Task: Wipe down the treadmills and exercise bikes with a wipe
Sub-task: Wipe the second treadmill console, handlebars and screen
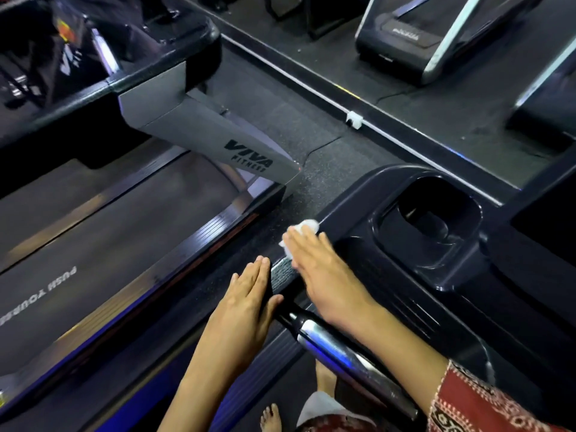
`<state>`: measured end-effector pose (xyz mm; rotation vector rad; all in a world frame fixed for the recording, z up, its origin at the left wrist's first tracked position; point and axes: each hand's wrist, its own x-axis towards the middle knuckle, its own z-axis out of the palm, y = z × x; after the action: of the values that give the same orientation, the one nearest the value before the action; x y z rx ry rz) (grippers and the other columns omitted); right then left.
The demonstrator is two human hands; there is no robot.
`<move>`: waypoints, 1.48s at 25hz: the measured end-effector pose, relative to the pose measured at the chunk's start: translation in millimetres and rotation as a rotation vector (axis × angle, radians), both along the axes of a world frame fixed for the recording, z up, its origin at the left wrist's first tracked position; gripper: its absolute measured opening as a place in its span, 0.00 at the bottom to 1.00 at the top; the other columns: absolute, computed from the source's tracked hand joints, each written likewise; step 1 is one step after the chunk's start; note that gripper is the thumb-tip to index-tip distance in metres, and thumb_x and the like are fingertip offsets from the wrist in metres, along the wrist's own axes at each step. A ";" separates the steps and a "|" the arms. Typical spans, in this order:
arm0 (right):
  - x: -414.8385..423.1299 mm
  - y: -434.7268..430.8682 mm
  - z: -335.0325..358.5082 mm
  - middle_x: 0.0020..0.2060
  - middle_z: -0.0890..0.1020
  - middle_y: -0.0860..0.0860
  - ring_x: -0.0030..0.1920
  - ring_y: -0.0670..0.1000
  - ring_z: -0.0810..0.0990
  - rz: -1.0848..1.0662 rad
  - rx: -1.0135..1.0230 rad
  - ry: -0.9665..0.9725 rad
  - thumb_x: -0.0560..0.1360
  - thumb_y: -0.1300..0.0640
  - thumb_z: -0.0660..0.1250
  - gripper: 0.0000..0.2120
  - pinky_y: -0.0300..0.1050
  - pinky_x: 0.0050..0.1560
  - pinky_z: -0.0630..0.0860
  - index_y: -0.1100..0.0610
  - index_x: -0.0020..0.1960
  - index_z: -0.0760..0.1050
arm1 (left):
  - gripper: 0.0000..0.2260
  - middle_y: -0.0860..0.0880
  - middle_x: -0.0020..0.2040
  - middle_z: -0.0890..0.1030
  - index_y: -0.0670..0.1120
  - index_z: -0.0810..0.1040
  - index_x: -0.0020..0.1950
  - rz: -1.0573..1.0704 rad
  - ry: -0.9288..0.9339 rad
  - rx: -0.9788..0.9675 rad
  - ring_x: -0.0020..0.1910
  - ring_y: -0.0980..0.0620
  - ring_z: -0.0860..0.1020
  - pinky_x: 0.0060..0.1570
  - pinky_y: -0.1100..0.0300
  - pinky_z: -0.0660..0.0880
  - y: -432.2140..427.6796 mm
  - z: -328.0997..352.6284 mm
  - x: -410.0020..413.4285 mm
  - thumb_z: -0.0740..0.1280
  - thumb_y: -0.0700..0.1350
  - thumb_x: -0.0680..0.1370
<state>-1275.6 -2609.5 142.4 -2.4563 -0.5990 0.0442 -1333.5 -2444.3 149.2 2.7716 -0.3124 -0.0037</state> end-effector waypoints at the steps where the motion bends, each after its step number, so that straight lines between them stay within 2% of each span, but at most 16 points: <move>1: -15.9 13.5 -1.3 0.71 0.70 0.57 0.73 0.55 0.64 0.079 -0.010 -0.049 0.76 0.67 0.60 0.22 0.52 0.73 0.54 0.63 0.70 0.69 | 0.29 0.44 0.70 0.68 0.39 0.62 0.73 -0.001 -0.016 0.009 0.68 0.48 0.66 0.63 0.40 0.56 5.2 0.0 -5.9 0.51 0.59 0.80; 3: -37.2 21.5 -0.3 0.67 0.74 0.57 0.68 0.56 0.72 0.125 -0.095 -0.192 0.76 0.58 0.56 0.21 0.54 0.67 0.62 0.60 0.65 0.75 | 0.30 0.47 0.71 0.64 0.41 0.59 0.73 0.017 -0.023 -0.001 0.68 0.51 0.64 0.65 0.42 0.55 19.9 2.3 -22.3 0.49 0.60 0.79; 6: -30.8 22.8 3.4 0.70 0.70 0.59 0.70 0.60 0.68 -0.122 -0.147 -0.192 0.78 0.55 0.51 0.20 0.62 0.69 0.61 0.60 0.65 0.73 | 0.36 0.51 0.74 0.58 0.46 0.52 0.74 0.077 0.037 -0.054 0.72 0.56 0.56 0.71 0.54 0.45 45.8 1.6 -47.8 0.36 0.69 0.76; 8: -49.2 56.1 1.5 0.68 0.72 0.60 0.69 0.62 0.69 -0.167 -0.116 -0.194 0.78 0.57 0.51 0.20 0.65 0.67 0.66 0.63 0.64 0.72 | 0.33 0.45 0.73 0.66 0.43 0.57 0.74 0.063 0.041 -0.022 0.71 0.51 0.63 0.69 0.47 0.50 67.4 0.4 -70.2 0.40 0.65 0.79; 9: -68.7 79.7 -2.9 0.66 0.75 0.60 0.67 0.62 0.71 -0.091 -0.133 -0.223 0.78 0.57 0.52 0.19 0.62 0.67 0.66 0.64 0.64 0.72 | 0.31 0.43 0.71 0.69 0.41 0.61 0.73 0.057 0.022 0.011 0.69 0.48 0.68 0.66 0.42 0.54 78.1 -0.6 -82.4 0.44 0.62 0.81; 12: -117.6 116.2 -10.2 0.68 0.73 0.56 0.70 0.56 0.69 0.123 -0.151 -0.254 0.79 0.54 0.53 0.22 0.51 0.72 0.55 0.61 0.70 0.70 | 0.27 0.41 0.67 0.73 0.39 0.69 0.70 0.092 -0.045 0.054 0.65 0.44 0.74 0.61 0.38 0.60 111.1 -5.1 -120.0 0.51 0.56 0.81; 15: -112.4 112.1 -11.7 0.74 0.65 0.54 0.75 0.53 0.60 -0.109 -0.076 -0.177 0.81 0.47 0.47 0.27 0.42 0.75 0.41 0.60 0.74 0.63 | 0.28 0.41 0.67 0.74 0.39 0.71 0.70 0.152 -0.086 0.040 0.65 0.43 0.74 0.63 0.40 0.62 140.6 -8.0 -152.3 0.46 0.57 0.82; 17: -125.8 138.2 -11.8 0.74 0.64 0.56 0.76 0.55 0.57 -0.200 -0.049 -0.152 0.82 0.48 0.45 0.27 0.41 0.74 0.38 0.62 0.73 0.65 | 0.28 0.41 0.67 0.74 0.39 0.71 0.69 0.178 -0.109 0.037 0.65 0.43 0.74 0.69 0.50 0.62 156.9 -10.2 -174.8 0.46 0.56 0.82; 20: -178.9 193.4 -18.6 0.68 0.73 0.59 0.71 0.58 0.67 0.066 -0.080 -0.262 0.84 0.52 0.45 0.24 0.51 0.74 0.51 0.64 0.67 0.72 | 0.27 0.40 0.67 0.74 0.39 0.72 0.69 0.219 -0.155 0.032 0.64 0.42 0.75 0.68 0.54 0.58 174.0 -14.2 -198.9 0.47 0.56 0.82; 22: -181.8 181.4 -24.6 0.69 0.72 0.56 0.71 0.55 0.66 0.245 -0.103 -0.343 0.84 0.52 0.45 0.24 0.50 0.74 0.54 0.62 0.70 0.71 | 0.27 0.40 0.66 0.74 0.39 0.72 0.68 0.232 -0.179 0.027 0.64 0.41 0.75 0.68 0.53 0.58 181.3 -16.7 -207.3 0.48 0.55 0.82; 27: -159.8 174.0 -26.7 0.70 0.71 0.57 0.73 0.55 0.62 -0.236 -0.009 -0.258 0.84 0.51 0.44 0.25 0.46 0.76 0.44 0.63 0.70 0.69 | 0.25 0.40 0.66 0.74 0.38 0.72 0.68 0.249 -0.233 0.036 0.64 0.41 0.75 0.67 0.52 0.61 182.5 -20.1 -214.6 0.49 0.53 0.82; 28: -169.5 193.5 -25.8 0.68 0.73 0.58 0.72 0.56 0.65 -0.224 -0.032 -0.277 0.84 0.52 0.45 0.25 0.49 0.76 0.45 0.64 0.68 0.71 | 0.25 0.40 0.67 0.74 0.38 0.72 0.68 0.261 -0.241 0.037 0.64 0.41 0.74 0.67 0.52 0.61 180.6 -20.5 -214.6 0.49 0.53 0.82; 30: -190.3 210.7 -28.4 0.66 0.76 0.57 0.69 0.58 0.70 0.045 -0.042 -0.386 0.84 0.53 0.45 0.24 0.53 0.74 0.54 0.63 0.66 0.74 | 0.25 0.40 0.67 0.74 0.38 0.72 0.68 0.285 -0.253 0.046 0.65 0.42 0.73 0.68 0.52 0.60 179.0 -20.5 -215.5 0.48 0.54 0.83; 32: -181.7 188.4 -33.3 0.67 0.74 0.55 0.69 0.55 0.70 0.264 -0.081 -0.490 0.84 0.53 0.48 0.22 0.53 0.72 0.59 0.61 0.68 0.72 | 0.24 0.40 0.67 0.74 0.38 0.72 0.68 0.298 -0.275 0.046 0.65 0.42 0.73 0.68 0.51 0.61 178.5 -21.4 -217.3 0.50 0.53 0.82; 34: -161.8 160.2 -38.8 0.69 0.72 0.55 0.71 0.54 0.68 0.116 -0.124 -0.526 0.83 0.53 0.49 0.21 0.53 0.73 0.57 0.60 0.70 0.70 | 0.23 0.40 0.67 0.74 0.38 0.72 0.68 0.314 -0.296 0.045 0.65 0.42 0.73 0.68 0.51 0.61 177.5 -22.2 -220.7 0.53 0.51 0.81; 37: -160.9 176.6 -36.6 0.67 0.74 0.58 0.70 0.58 0.68 -0.239 -0.072 -0.393 0.83 0.54 0.49 0.22 0.56 0.74 0.53 0.64 0.68 0.72 | 0.22 0.40 0.68 0.73 0.39 0.72 0.68 0.357 -0.317 0.033 0.67 0.44 0.70 0.70 0.54 0.58 177.9 -23.6 -227.8 0.56 0.49 0.79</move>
<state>-1436.5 -2432.9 105.8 -2.6069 -0.4652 -0.5314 -1561.3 -2266.5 125.7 2.8157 0.1109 0.5252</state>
